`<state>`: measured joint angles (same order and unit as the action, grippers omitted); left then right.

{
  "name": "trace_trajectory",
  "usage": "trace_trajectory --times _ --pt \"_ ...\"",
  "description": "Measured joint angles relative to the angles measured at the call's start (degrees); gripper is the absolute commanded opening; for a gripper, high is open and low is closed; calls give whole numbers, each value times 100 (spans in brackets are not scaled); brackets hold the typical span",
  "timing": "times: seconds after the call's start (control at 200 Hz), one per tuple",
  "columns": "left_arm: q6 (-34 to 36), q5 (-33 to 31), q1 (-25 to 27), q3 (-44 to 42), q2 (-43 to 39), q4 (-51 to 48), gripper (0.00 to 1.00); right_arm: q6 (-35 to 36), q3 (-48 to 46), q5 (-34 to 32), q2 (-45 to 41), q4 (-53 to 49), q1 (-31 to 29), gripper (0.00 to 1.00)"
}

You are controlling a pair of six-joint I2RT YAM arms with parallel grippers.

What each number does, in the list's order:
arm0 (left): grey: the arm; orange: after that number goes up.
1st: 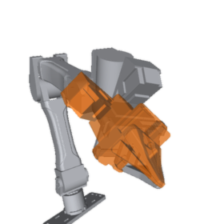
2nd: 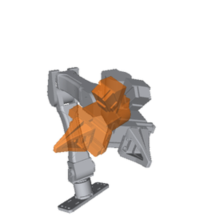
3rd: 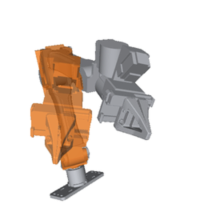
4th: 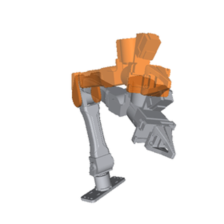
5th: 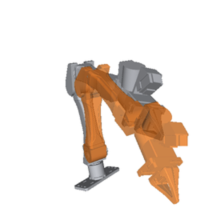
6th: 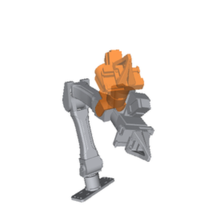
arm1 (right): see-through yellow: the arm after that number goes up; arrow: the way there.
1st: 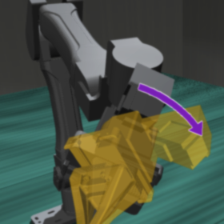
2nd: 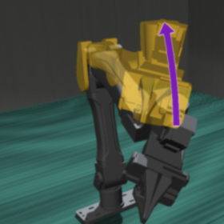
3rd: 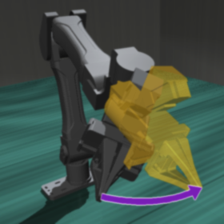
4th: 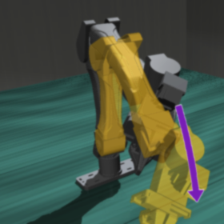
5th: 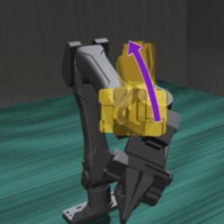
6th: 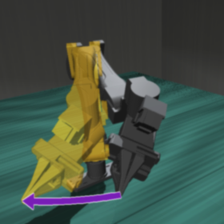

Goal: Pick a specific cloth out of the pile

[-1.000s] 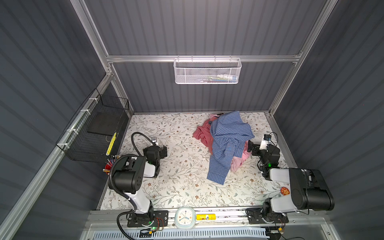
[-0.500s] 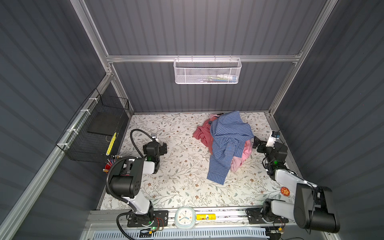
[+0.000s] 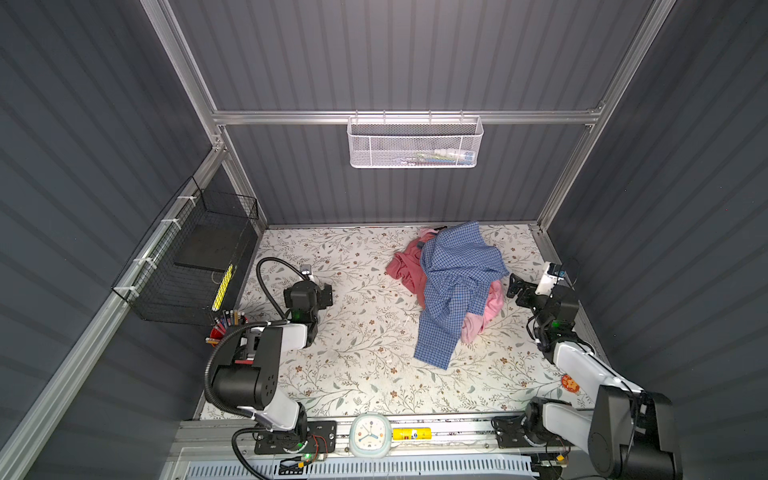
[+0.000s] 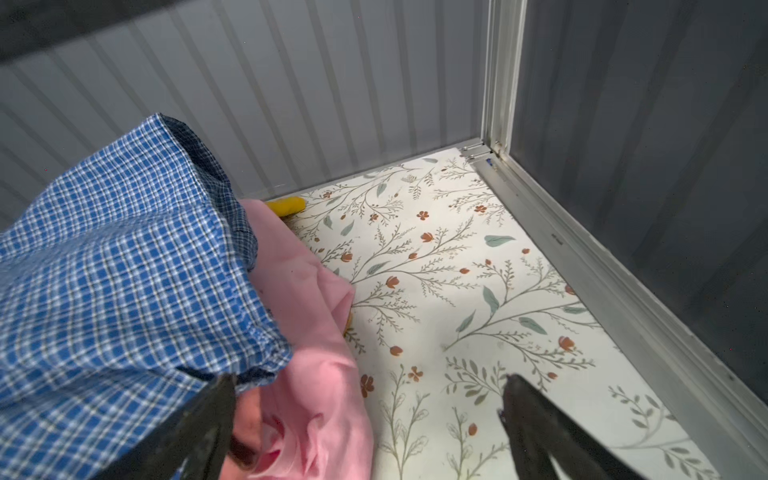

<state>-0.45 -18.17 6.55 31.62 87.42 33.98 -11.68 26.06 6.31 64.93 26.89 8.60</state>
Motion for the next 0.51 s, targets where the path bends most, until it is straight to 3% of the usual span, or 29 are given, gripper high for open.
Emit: trace_trajectory --times 0.31,0.505 --pt "-713 245 0 850 -994 -1327 100 -122 2380 490 -437 -2184 -151 93" --pt "-1108 590 0 852 -1034 -2065 100 179 3818 367 -166 -3521 -1027 91"
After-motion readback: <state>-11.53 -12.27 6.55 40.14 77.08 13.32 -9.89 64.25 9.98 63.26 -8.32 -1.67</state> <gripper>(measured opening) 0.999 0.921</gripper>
